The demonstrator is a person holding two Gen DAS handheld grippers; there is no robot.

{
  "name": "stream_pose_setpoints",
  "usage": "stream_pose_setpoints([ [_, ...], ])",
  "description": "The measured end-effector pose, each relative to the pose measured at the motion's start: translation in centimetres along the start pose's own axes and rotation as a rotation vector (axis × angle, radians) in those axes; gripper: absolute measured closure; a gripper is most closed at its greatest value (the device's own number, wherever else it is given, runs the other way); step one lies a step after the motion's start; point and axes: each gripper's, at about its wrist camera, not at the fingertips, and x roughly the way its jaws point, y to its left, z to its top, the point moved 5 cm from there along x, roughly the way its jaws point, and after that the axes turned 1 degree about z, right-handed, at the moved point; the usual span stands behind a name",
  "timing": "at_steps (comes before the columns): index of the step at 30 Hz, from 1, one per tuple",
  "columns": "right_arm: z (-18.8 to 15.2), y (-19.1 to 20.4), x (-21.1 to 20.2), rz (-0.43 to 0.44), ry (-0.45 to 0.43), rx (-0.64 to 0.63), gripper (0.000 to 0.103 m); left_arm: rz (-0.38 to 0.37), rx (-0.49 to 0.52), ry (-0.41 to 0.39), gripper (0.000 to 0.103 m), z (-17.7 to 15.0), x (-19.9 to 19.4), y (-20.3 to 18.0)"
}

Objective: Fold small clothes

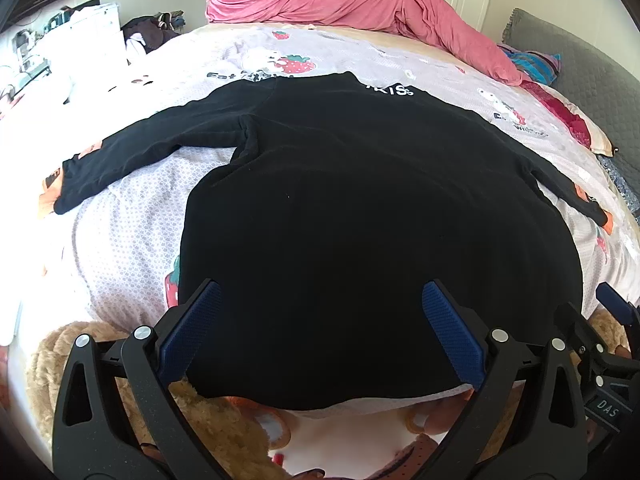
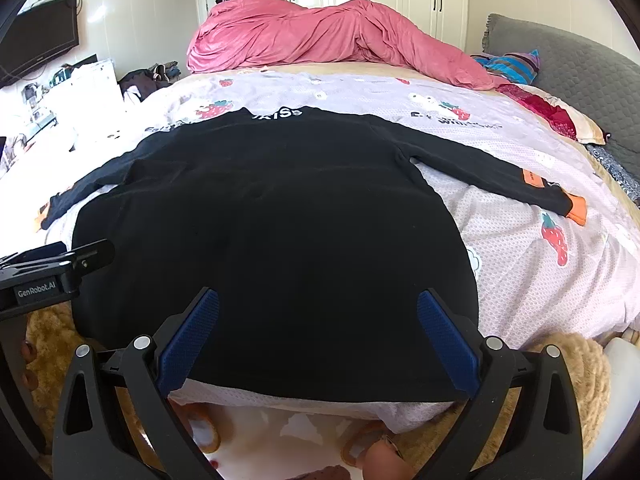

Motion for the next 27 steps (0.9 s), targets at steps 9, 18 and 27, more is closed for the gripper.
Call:
stream_pose_setpoints([
  [9,0.7,-0.4,0.4,-0.001,-0.002,0.008,0.004,-0.012,0.010,0.004,0.008,0.8,0.5,-0.6],
  [18,1.9,-0.7,0.8,-0.004,-0.005,0.009,0.004,-0.030,0.016,-0.006,0.008,2.7,0.8,-1.2],
  [27,4.0,-1.2,1.5,-0.002,-0.016,0.013,0.004,-0.066,0.003,-0.007,0.008,5.1,1.3,-1.6],
])
